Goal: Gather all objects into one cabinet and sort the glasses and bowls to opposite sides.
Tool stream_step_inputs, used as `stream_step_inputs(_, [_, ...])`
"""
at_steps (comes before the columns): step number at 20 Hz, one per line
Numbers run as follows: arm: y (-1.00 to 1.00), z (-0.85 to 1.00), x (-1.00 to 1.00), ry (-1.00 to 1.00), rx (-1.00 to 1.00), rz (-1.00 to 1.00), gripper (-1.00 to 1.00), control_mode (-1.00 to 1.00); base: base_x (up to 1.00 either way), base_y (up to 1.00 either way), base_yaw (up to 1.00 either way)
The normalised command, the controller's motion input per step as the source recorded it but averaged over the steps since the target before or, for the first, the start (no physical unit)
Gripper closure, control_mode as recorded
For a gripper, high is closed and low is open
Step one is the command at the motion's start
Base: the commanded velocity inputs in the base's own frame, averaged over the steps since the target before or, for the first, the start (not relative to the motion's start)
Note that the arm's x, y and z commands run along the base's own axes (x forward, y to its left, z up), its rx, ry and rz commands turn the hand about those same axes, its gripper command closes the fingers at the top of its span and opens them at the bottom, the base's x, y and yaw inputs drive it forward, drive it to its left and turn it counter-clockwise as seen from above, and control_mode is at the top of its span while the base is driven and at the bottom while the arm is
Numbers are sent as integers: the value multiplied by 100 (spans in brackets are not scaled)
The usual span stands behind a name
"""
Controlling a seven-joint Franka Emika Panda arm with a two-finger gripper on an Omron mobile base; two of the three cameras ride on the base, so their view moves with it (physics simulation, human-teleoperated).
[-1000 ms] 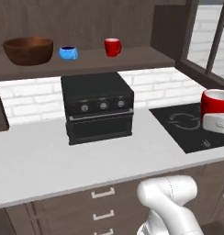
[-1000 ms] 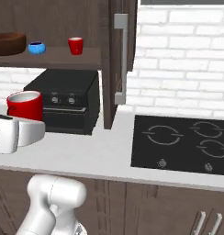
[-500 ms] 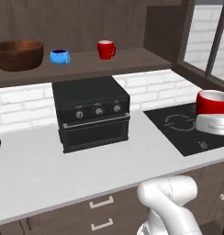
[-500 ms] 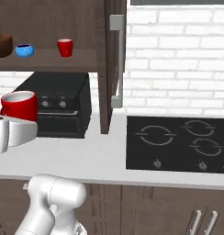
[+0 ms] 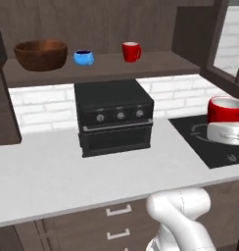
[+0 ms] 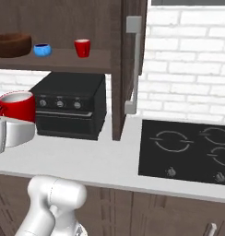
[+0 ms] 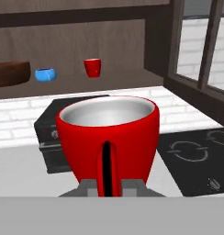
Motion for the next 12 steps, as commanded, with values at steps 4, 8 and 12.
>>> stream_step_inputs(4, [0, 0, 0, 0, 0, 0, 100, 100, 9, 7, 29])
stream_step_inputs(8, [0, 0, 0, 0, 0, 0, 100, 100, 36, 1, 21])
stream_step_inputs(12, [0, 0, 0, 0, 0, 0, 100, 100, 64, 0, 4])
